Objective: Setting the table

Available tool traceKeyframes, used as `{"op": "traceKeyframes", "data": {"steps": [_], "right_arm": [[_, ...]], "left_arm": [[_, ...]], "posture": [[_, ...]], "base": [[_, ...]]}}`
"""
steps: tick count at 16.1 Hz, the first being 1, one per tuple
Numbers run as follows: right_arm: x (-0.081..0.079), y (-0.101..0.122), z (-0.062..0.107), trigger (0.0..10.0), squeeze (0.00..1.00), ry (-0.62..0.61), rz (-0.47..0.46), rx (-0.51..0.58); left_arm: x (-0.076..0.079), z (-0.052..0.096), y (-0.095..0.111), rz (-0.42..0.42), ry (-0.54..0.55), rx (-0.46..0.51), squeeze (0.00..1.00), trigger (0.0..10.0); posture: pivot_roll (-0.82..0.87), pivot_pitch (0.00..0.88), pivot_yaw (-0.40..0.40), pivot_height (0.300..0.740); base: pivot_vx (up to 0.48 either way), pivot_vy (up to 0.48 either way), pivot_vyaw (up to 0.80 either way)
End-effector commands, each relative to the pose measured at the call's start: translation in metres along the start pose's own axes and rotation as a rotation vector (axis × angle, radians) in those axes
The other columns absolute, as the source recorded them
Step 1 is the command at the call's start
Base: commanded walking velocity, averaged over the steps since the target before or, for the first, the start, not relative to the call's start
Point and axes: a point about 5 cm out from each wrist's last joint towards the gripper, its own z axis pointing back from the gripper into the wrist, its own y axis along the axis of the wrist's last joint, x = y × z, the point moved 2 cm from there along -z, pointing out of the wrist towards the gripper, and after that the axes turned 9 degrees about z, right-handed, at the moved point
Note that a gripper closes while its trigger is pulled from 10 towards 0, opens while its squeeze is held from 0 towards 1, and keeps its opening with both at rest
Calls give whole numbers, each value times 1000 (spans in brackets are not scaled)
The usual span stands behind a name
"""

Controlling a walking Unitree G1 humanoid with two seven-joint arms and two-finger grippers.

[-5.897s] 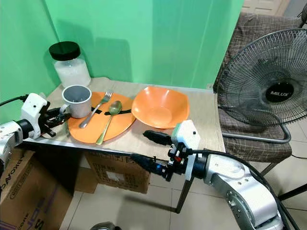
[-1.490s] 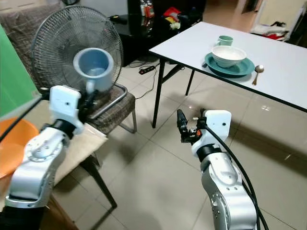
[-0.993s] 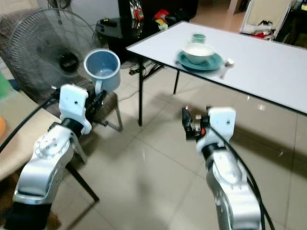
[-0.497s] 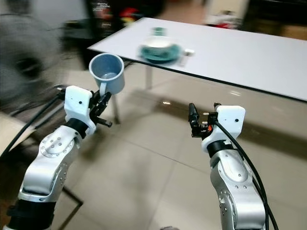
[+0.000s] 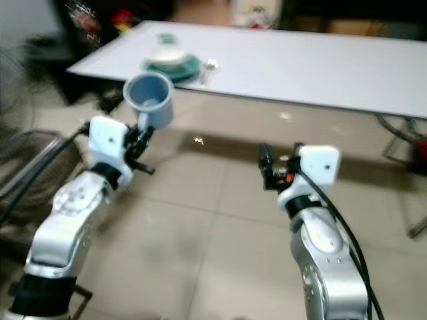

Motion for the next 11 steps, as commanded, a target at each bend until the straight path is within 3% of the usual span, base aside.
{"op": "traceKeyframes", "data": {"steps": [1, 5, 11], "right_arm": [[3, 2, 1, 10000, 0, -6, 9, 6], [2, 2, 3, 10000, 0, -4, 12, 3], [3, 1, 5, 10000, 0, -11, 14, 3]], "left_arm": [[4, -2, 5, 7, -16, 21, 0, 10000], [6, -2, 6, 12, -24, 26, 0, 10000], [8, -3, 9, 16, -43, 41, 0, 10000]], "posture": [[-20, 0, 54, 740], [-23, 0, 55, 740], [-29, 0, 61, 740]], "base": [[0, 0, 0], [0, 0, -116], [216, 0, -800]]}}
